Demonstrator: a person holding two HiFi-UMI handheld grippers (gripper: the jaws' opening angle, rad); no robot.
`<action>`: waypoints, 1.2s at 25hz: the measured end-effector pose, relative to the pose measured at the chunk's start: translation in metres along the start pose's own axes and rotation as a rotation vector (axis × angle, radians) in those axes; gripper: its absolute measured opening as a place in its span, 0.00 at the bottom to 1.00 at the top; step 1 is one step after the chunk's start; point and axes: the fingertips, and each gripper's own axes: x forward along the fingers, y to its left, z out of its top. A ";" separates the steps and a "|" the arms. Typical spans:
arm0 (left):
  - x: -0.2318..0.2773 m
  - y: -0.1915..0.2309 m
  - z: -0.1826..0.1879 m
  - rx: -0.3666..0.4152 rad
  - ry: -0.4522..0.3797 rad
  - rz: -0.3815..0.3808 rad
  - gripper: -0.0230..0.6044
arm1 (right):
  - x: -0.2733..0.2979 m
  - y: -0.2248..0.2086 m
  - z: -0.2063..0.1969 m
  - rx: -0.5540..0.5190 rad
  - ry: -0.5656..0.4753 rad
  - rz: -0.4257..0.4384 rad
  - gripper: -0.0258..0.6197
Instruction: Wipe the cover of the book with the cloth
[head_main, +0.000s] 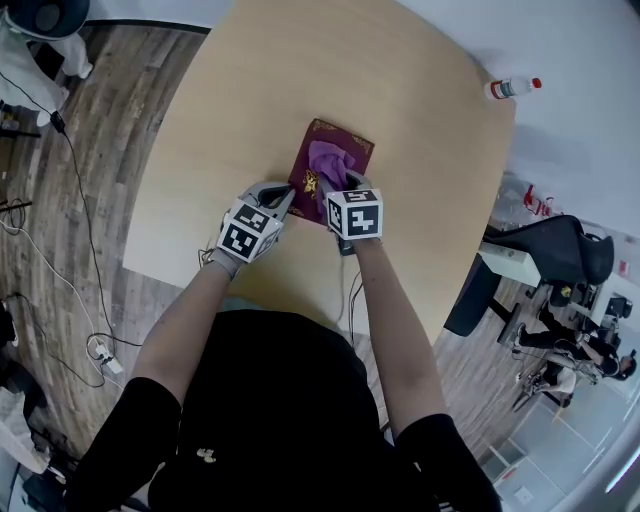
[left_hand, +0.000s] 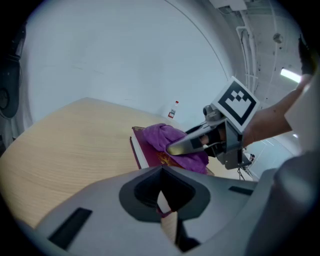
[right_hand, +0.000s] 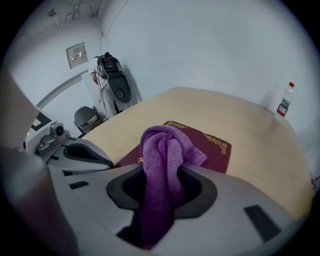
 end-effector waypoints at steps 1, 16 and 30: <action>-0.001 0.000 0.000 0.002 -0.001 0.001 0.07 | -0.002 0.004 -0.004 0.001 0.002 0.004 0.26; 0.000 0.001 0.001 0.013 -0.011 0.013 0.07 | -0.028 0.037 -0.050 0.033 0.022 0.035 0.26; -0.021 0.000 -0.021 -0.112 0.079 -0.041 0.07 | -0.041 0.053 -0.072 0.031 0.034 0.049 0.26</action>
